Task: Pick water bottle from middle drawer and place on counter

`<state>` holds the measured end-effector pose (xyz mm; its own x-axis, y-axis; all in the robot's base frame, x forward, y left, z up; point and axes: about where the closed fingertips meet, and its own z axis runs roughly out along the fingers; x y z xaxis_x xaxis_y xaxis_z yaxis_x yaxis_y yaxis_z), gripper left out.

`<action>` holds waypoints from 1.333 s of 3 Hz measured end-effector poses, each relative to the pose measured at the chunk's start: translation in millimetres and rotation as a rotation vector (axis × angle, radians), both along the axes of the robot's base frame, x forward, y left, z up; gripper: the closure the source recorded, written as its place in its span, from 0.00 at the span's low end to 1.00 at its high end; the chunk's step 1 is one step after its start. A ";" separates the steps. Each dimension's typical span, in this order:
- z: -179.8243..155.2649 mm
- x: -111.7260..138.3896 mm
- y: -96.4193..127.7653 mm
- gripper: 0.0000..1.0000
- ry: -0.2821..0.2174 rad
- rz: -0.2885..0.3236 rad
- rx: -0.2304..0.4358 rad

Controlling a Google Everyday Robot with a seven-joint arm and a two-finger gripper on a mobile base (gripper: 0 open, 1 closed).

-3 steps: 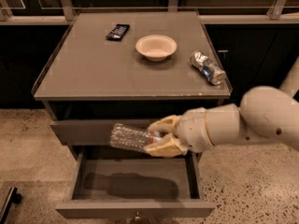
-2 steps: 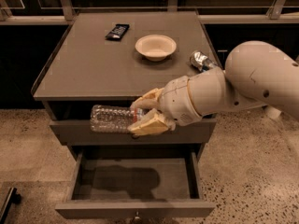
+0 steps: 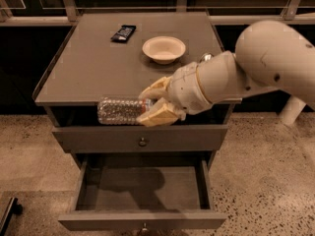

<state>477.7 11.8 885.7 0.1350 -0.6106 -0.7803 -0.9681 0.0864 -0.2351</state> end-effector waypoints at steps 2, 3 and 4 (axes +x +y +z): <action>34.4 97.3 -2.2 1.00 -0.063 0.057 -0.121; 39.8 137.7 7.7 1.00 -0.088 0.086 -0.114; 48.3 141.0 10.9 0.82 -0.101 0.085 -0.102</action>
Offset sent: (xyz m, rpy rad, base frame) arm 0.1651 0.0034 0.0574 -0.1446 -0.1076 0.0950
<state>618.7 22.8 934.0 0.2641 -0.6692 -0.6946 -0.9418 -0.0237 -0.3353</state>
